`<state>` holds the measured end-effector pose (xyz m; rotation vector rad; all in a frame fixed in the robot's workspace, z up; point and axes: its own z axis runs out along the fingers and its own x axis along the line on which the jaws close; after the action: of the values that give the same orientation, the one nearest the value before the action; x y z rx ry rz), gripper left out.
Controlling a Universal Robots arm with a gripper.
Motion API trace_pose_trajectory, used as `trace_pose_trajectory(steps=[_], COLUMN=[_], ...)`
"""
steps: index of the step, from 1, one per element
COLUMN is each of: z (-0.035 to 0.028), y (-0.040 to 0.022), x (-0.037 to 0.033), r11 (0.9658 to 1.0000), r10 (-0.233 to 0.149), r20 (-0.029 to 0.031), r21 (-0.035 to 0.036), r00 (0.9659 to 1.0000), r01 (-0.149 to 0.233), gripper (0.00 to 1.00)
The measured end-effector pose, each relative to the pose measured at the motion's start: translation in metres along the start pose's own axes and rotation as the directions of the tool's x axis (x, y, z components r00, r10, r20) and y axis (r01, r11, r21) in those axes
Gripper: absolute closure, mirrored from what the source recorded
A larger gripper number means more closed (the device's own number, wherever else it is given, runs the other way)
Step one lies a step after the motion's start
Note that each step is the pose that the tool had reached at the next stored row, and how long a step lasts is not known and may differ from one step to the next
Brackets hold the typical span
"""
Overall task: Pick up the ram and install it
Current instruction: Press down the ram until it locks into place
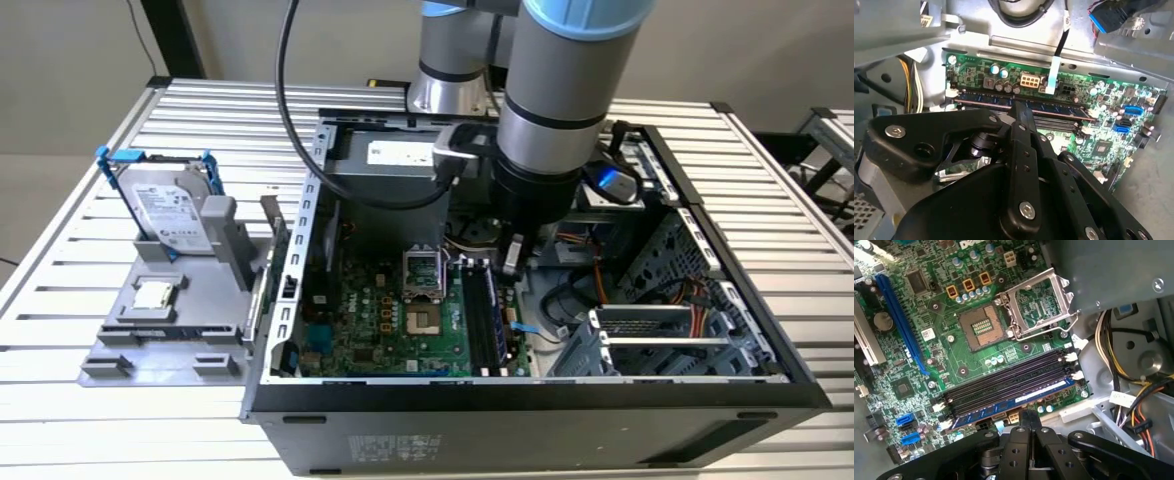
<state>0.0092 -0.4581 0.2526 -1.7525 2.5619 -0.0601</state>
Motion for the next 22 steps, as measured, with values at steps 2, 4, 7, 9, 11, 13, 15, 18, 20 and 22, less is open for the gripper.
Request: trace_pose_trajectory(steps=[2,4,7,9,11,13,15,18,20,22], z=[0.0000,0.0002,0.0005,0.0007,0.0009,0.0011,0.0016,0.0024,0.0032,0.0044], y=[0.0014,0.0028,0.0033,0.0035,0.0035,0.0036,0.0037,0.0037,0.0038,0.0040], x=[0.0006,0.0011,0.0013,0.0014,0.0014,0.0015,0.0015,0.0014,0.0014,0.0015], r11=[0.9998,0.9994,0.9974,0.9952,0.9927,0.9907,0.9890,0.9841,0.9800,0.9763], r10=[-0.019,-0.035,-0.072,-0.098,-0.121,-0.136,-0.148,-0.177,-0.199,-0.217], r20=[0.0010,0.0018,0.0040,0.0059,0.0074,0.0076,0.0076,0.0086,0.0097,0.0107], r21=[-0.0001,-0.0003,0.0003,0.0020,0.0026,0.0028,0.0029,0.0032,0.0032,0.0032], r00=[0.9998,0.9994,0.9974,0.9952,0.9927,0.9907,0.9889,0.9841,0.9799,0.9762], r01=[0.019,0.035,0.072,0.098,0.121,0.136,0.148,0.177,0.199,0.217], gripper=[1.00,1.00,1.00,1.00,1.00,1.00,1.00,1.00,1.00,1.00])
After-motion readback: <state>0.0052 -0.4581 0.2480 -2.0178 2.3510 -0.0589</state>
